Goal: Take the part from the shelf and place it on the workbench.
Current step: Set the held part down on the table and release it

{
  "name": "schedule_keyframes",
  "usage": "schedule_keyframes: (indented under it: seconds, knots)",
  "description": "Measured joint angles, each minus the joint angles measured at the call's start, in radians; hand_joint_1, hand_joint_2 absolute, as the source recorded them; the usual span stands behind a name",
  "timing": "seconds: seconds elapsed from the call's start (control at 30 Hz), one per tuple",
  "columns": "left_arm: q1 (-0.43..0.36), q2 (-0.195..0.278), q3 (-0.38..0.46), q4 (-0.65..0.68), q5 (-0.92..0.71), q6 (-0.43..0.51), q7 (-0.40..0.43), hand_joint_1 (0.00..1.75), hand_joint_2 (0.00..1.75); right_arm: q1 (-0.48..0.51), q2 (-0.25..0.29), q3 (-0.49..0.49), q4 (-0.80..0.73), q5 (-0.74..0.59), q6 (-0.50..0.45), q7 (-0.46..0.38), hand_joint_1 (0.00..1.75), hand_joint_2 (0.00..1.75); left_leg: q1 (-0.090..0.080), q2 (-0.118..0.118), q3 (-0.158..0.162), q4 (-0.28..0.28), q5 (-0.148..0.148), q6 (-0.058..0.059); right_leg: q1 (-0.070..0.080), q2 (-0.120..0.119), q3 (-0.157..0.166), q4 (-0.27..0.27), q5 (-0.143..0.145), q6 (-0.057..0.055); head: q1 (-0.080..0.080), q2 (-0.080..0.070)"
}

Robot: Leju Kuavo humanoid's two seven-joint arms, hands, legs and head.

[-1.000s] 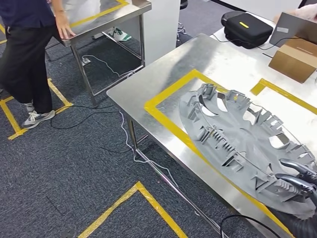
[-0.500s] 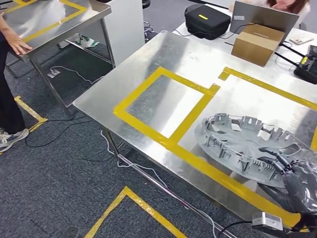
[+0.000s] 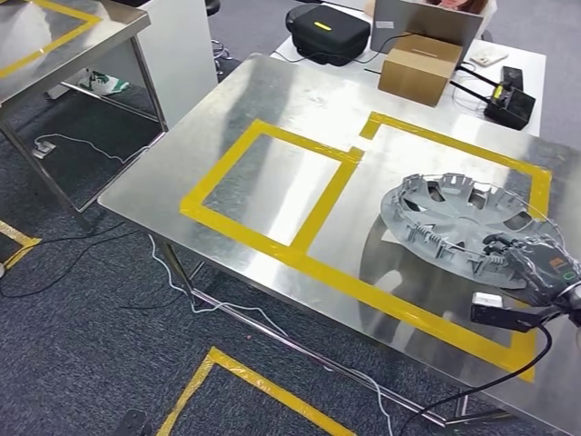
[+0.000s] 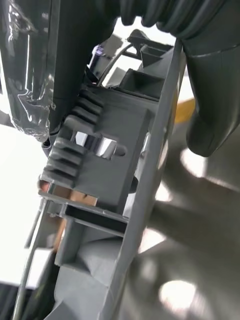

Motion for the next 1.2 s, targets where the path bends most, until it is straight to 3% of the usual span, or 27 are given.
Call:
schedule_keyframes:
  seconds: [0.07, 0.1, 0.17, 0.2, 0.23, 0.3, 0.37, 0.4, 0.43, 0.5, 0.57, 0.63, 0.73, 0.8, 0.87, 0.9, 0.93, 1.0, 1.07, 1.1, 1.2]
  knots:
    - [-0.001, 0.002, -0.007, 0.000, -0.007, 0.000, -0.026, 0.00, 1.31, -0.088, 0.001, 0.062, 0.101, 0.025, 0.014, -0.018, 0.44, 0.44, -0.007, 0.016, 0.004, 0.003, -0.006, -0.010, 0.004, -0.026, 0.050, -0.097, 0.029, -0.010, -0.002, 0.000]
    - [-0.002, 0.003, -0.011, 0.000, -0.012, -0.001, -0.036, 0.00, 1.75, -0.129, 0.003, 0.095, 0.158, 0.037, 0.018, -0.030, 0.00, 0.00, -0.010, 0.022, 0.005, 0.005, -0.009, -0.014, 0.007, -0.030, 0.056, -0.110, 0.027, -0.017, -0.004, 0.000]
    - [-0.003, 0.005, -0.019, 0.000, -0.019, -0.001, -0.045, 0.00, 1.75, -0.198, 0.012, 0.159, 0.274, 0.052, 0.021, -0.053, 0.00, 0.00, -0.011, 0.032, 0.002, 0.016, -0.018, -0.026, 0.008, -0.013, 0.048, -0.096, 0.022, -0.033, -0.009, 0.000]
    - [-0.004, 0.005, -0.023, 0.000, -0.023, -0.001, -0.046, 0.00, 1.75, -0.225, 0.018, 0.186, 0.325, 0.056, 0.021, -0.063, 0.00, 0.00, -0.009, 0.025, -0.004, 0.033, -0.029, -0.032, 0.007, -0.007, 0.043, -0.086, 0.018, -0.040, -0.010, 0.000]
    - [-0.004, 0.006, -0.026, 0.000, -0.026, -0.001, -0.046, 0.00, 1.75, -0.252, 0.027, 0.210, 0.370, 0.057, 0.019, -0.071, 0.00, 0.00, -0.008, 0.011, -0.017, 0.066, -0.050, -0.038, 0.005, -0.001, 0.037, -0.075, 0.013, -0.047, -0.010, 0.000]
    - [-0.004, 0.007, -0.032, 0.000, -0.030, 0.006, -0.047, 0.00, 1.75, -0.304, 0.050, 0.250, 0.443, 0.056, 0.017, -0.081, 0.00, 0.00, -0.005, -0.024, -0.079, 0.189, -0.113, -0.045, 0.004, 0.009, 0.026, -0.056, 0.005, -0.057, -0.013, 0.000]
    - [-0.002, 0.009, -0.038, 0.000, -0.032, 0.018, -0.047, 0.00, 0.87, -0.352, 0.077, 0.288, 0.509, 0.053, 0.017, -0.089, 0.00, 0.00, -0.006, -0.038, -0.157, 0.325, -0.162, -0.047, 0.005, 0.021, 0.019, -0.049, 0.003, -0.062, -0.014, 0.000]
    - [-0.002, 0.010, -0.041, 0.000, -0.033, 0.022, -0.047, 0.00, 0.44, -0.371, 0.089, 0.308, 0.537, 0.053, 0.017, -0.092, 0.00, 0.00, -0.006, -0.040, -0.179, 0.355, -0.162, -0.046, 0.006, 0.027, 0.018, -0.048, 0.003, -0.062, -0.015, 0.000]
    - [-0.002, 0.011, -0.044, 0.000, -0.033, 0.023, -0.047, 0.00, 0.00, -0.387, 0.099, 0.325, 0.560, 0.051, 0.017, -0.095, 0.00, 0.00, -0.006, -0.041, -0.182, 0.347, -0.141, -0.044, 0.006, 0.031, 0.019, -0.048, 0.003, -0.062, -0.016, 0.000]
    - [-0.004, 0.012, -0.047, 0.000, -0.033, 0.023, -0.047, 0.00, 0.00, -0.408, 0.117, 0.348, 0.594, 0.033, 0.011, -0.105, 0.00, 0.00, -0.005, -0.042, -0.139, 0.241, -0.065, -0.040, 0.005, 0.038, 0.021, -0.048, 0.003, -0.060, -0.017, 0.000]
    - [-0.006, 0.013, -0.050, 0.000, -0.033, 0.022, -0.046, 0.00, 0.00, -0.416, 0.134, 0.355, 0.611, -0.017, -0.023, -0.128, 0.00, 0.00, -0.004, -0.044, -0.087, 0.120, -0.015, -0.035, 0.007, 0.044, 0.019, -0.045, 0.002, -0.051, -0.018, 0.000]
    - [-0.007, 0.012, -0.054, 0.000, -0.034, 0.023, -0.041, 0.00, 0.00, -0.413, 0.156, 0.354, 0.610, -0.077, -0.097, -0.149, 0.00, 0.00, -0.004, -0.046, -0.072, 0.077, -0.007, -0.026, 0.010, 0.049, 0.016, -0.047, 0.004, -0.039, -0.018, 0.000]
    - [-0.014, 0.003, -0.064, 0.000, -0.041, 0.034, -0.033, 0.00, 0.00, -0.383, 0.185, 0.342, 0.574, -0.134, -0.223, -0.154, 0.00, 0.00, 0.000, -0.046, -0.071, 0.070, 0.000, -0.005, 0.009, 0.045, 0.011, -0.041, -0.005, -0.023, -0.015, 0.000]
    - [-0.020, -0.002, -0.070, 0.000, -0.043, 0.039, -0.030, 0.00, 0.00, -0.349, 0.206, 0.321, 0.526, -0.176, -0.296, -0.164, 0.00, 0.00, 0.003, -0.046, -0.069, 0.066, 0.003, 0.004, 0.009, 0.036, -0.024, 0.038, -0.052, -0.016, -0.009, 0.000]
    - [-0.023, -0.006, -0.073, 0.000, -0.041, 0.040, -0.029, 0.00, 0.00, -0.284, 0.238, 0.276, 0.448, -0.244, -0.393, -0.196, 0.00, 0.00, 0.003, -0.048, -0.068, 0.066, 0.002, 0.007, 0.009, 0.033, -0.079, 0.159, -0.108, -0.012, -0.004, 0.000]
    - [-0.023, -0.009, -0.074, 0.000, -0.040, 0.040, -0.029, 0.00, 0.00, -0.238, 0.262, 0.239, 0.388, -0.290, -0.452, -0.220, 0.00, 0.00, 0.003, -0.049, -0.068, 0.066, 0.001, 0.008, 0.008, 0.032, -0.097, 0.196, -0.118, -0.012, -0.003, 0.000]
    - [-0.023, -0.011, -0.075, 0.000, -0.037, 0.042, -0.030, 0.00, 0.00, -0.188, 0.290, 0.198, 0.315, -0.338, -0.503, -0.242, 0.00, 0.00, 0.004, -0.049, -0.066, 0.067, 0.000, 0.007, 0.008, 0.032, -0.098, 0.198, -0.110, -0.012, -0.001, 0.000]
    - [-0.023, -0.016, -0.077, 0.000, -0.030, 0.048, -0.034, 0.00, 0.00, -0.086, 0.351, 0.105, 0.124, -0.441, -0.575, -0.272, 0.00, 0.00, 0.005, -0.051, -0.061, 0.067, -0.004, 0.002, 0.006, 0.027, -0.046, 0.099, -0.051, -0.015, -0.001, 0.000]
    - [-0.021, -0.018, -0.077, 0.000, -0.023, 0.052, -0.043, 0.00, 0.00, 0.005, 0.400, 0.011, -0.079, -0.522, -0.602, -0.278, 0.00, 0.00, 0.002, -0.054, -0.056, 0.067, -0.010, -0.007, 0.007, 0.019, 0.017, -0.017, -0.014, -0.019, 0.000, 0.000]
    - [-0.017, -0.018, -0.077, 0.000, -0.020, 0.052, -0.048, 0.00, 0.00, 0.043, 0.418, -0.035, -0.168, -0.550, -0.606, -0.279, 0.00, 0.00, 0.000, -0.056, -0.055, 0.066, -0.010, -0.012, 0.008, 0.017, 0.033, -0.046, -0.010, -0.023, 0.000, 0.000]
    - [-0.007, -0.018, -0.077, 0.000, -0.012, 0.053, -0.060, 0.00, 0.00, 0.131, 0.458, -0.159, -0.371, -0.591, -0.607, -0.304, 0.00, 0.00, -0.002, -0.057, -0.050, 0.055, -0.008, -0.031, 0.008, 0.022, 0.038, -0.062, -0.009, -0.042, -0.003, 0.000]
